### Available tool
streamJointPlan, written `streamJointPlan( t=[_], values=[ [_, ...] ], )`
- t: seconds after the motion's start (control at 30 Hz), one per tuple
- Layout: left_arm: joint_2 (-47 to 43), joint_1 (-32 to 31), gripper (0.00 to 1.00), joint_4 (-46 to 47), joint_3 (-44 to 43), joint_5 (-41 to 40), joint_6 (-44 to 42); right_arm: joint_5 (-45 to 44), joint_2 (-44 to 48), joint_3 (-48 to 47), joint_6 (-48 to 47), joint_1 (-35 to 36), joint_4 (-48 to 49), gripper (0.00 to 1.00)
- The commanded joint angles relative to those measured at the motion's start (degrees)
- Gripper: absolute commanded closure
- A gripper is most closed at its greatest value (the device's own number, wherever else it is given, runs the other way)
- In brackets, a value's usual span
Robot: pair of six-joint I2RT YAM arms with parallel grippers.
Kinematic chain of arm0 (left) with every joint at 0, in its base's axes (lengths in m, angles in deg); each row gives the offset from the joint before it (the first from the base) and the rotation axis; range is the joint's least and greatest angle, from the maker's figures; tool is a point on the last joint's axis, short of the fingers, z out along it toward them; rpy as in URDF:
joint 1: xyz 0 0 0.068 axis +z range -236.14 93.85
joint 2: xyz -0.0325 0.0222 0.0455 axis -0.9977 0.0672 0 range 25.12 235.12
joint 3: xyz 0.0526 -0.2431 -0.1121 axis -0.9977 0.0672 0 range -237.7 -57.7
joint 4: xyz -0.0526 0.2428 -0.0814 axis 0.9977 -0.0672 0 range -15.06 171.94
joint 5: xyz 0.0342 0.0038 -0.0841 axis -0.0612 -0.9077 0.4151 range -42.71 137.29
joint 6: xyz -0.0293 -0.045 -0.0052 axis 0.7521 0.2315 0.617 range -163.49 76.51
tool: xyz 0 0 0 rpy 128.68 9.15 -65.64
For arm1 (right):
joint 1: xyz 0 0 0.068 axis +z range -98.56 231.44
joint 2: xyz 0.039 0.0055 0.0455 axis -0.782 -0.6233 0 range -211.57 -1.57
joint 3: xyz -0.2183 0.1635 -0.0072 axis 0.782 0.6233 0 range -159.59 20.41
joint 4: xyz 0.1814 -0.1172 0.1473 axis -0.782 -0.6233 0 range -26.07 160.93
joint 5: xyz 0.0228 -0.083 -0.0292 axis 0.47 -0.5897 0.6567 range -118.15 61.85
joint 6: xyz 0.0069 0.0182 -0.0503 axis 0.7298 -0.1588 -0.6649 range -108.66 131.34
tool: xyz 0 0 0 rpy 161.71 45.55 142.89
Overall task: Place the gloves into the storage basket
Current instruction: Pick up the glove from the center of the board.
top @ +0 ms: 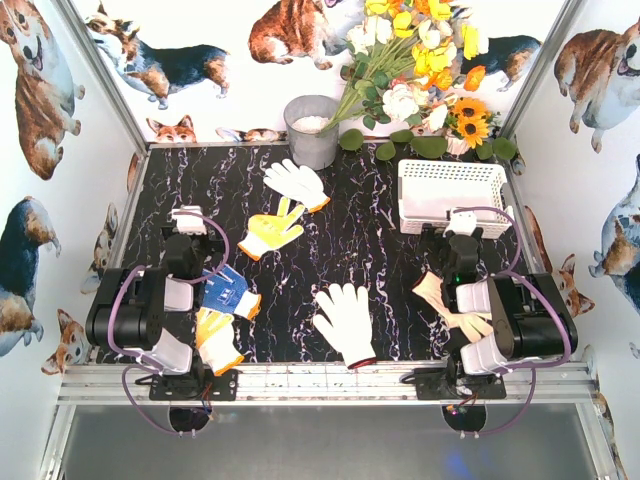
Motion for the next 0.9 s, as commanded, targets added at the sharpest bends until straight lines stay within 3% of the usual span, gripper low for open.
streamJointPlan(
  t=[0.0, 0.1, 0.17, 0.23, 0.33, 0.47, 0.57, 0.7, 0.87],
  values=[
    [-4.0, 0.2, 0.00, -3.5, -1.2, -4.1, 1.8, -5.6, 6.2, 1.9, 1.2, 0.0, 3.3, 0.00],
    [-12.1, 0.2, 0.00, -21.1, -7.1, -6.9, 4.6, -11.8, 19.8, 1.8, 3.9, -0.1, -5.9, 0.00],
    [-16.9, 0.2, 0.00, -29.6, -10.4, -9.5, 9.0, -16.3, 29.4, -1.6, 10.2, -0.2, -19.6, 0.00],
    [-21.4, 0.0, 0.00, -37.0, -13.3, -9.2, 12.3, -15.3, 36.7, -6.8, 13.7, -0.3, -37.4, 0.01],
    [-27.5, -0.2, 0.00, -47.7, -19.1, -6.3, 15.6, -7.0, 42.9, -15.2, 15.2, -0.2, -55.5, 0.08],
    [-29.4, -0.4, 0.00, -68.0, -32.6, -3.0, 16.3, 4.1, 39.9, -30.9, 20.8, 1.3, -79.5, 0.06],
    [-26.9, -0.4, 0.00, -77.4, -39.1, 1.5, 11.0, 4.2, 32.9, -40.5, 26.5, 9.7, -94.8, 0.09],
    [-27.9, -0.5, 0.00, -77.2, -37.9, 2.0, 3.9, 2.3, 25.0, -43.0, 33.5, 19.6, -103.7, 0.12],
    [-30.2, -0.4, 0.00, -70.0, -32.2, -0.1, 5.0, -3.5, 19.7, -39.0, 40.1, 21.3, -106.0, 0.17]
  ],
)
